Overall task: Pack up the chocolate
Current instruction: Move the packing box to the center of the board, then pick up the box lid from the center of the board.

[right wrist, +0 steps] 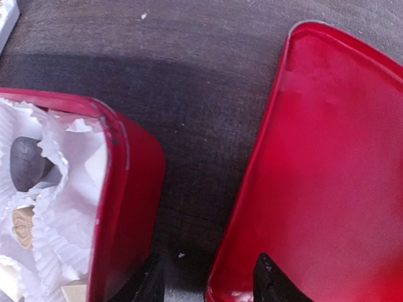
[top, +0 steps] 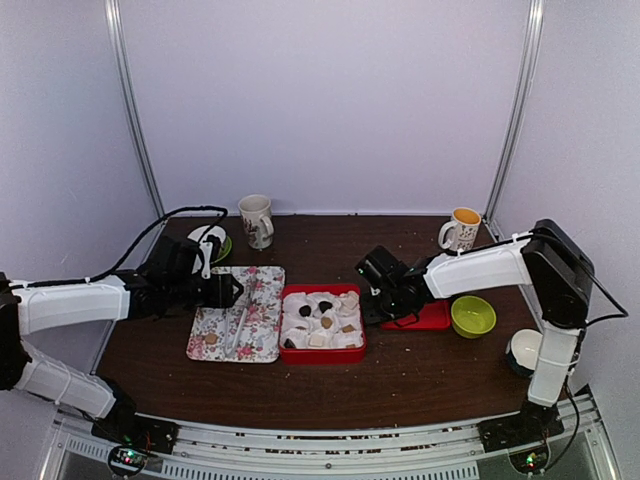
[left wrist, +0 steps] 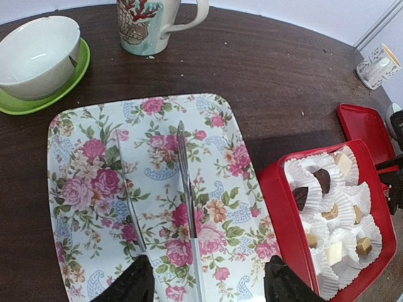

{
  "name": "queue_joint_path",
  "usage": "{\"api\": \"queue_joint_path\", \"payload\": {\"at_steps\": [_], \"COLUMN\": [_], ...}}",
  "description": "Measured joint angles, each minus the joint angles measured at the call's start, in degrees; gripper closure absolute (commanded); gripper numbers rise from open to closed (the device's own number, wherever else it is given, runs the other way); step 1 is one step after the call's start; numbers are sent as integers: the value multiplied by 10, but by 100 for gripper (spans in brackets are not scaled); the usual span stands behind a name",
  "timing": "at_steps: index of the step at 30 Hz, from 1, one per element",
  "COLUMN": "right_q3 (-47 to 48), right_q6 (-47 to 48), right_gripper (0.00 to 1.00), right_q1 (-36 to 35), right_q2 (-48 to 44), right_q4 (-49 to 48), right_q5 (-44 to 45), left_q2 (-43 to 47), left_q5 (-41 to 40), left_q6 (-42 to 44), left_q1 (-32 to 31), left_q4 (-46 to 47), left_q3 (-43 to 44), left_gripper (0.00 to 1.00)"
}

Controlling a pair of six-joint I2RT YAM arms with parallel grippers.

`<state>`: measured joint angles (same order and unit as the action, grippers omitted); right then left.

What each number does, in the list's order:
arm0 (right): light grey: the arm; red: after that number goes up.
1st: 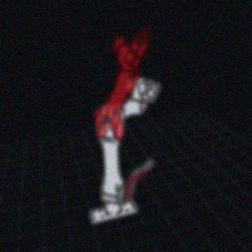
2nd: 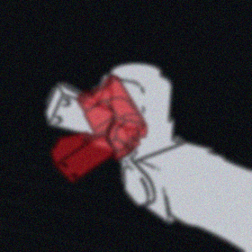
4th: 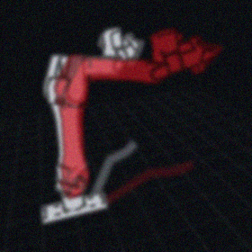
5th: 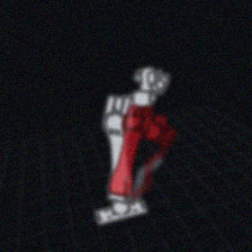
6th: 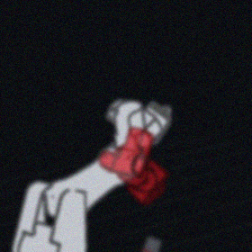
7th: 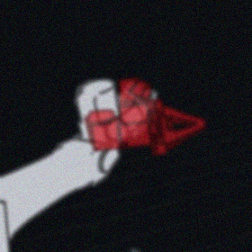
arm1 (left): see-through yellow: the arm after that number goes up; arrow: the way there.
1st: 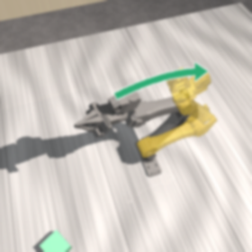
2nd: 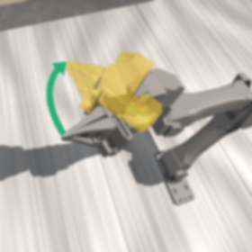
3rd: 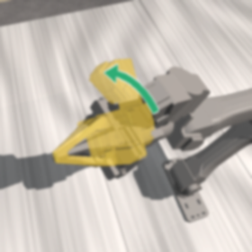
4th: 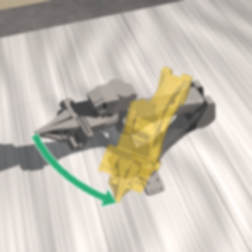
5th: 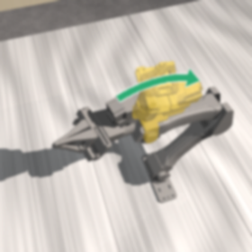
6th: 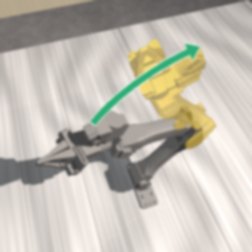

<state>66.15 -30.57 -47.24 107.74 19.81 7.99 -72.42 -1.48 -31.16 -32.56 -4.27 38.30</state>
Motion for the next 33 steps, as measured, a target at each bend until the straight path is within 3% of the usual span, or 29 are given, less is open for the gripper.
{"api": "queue_joint_path", "payload": {"at_steps": [4,14,21,33], "right_q3": [23,30,16,9], "right_q6": [-21,-36,-41,-6], "right_gripper": [61,100,100,100], "right_q1": [0,0,-1,-1], "right_q2": [27,33,-3,-165], "right_q4": [29,46,52,20], "right_q5": [17,44,47,17], "left_q2": [13,14,29,43], "left_q5": [-12,-15,-16,1], "left_q6": [0,3,4,4], "left_q1": [0,0,0,0], "left_q4": [-2,-3,-3,1], "left_q3": [-1,-2,-14,-22], "left_gripper": [37,37,37,34]}}
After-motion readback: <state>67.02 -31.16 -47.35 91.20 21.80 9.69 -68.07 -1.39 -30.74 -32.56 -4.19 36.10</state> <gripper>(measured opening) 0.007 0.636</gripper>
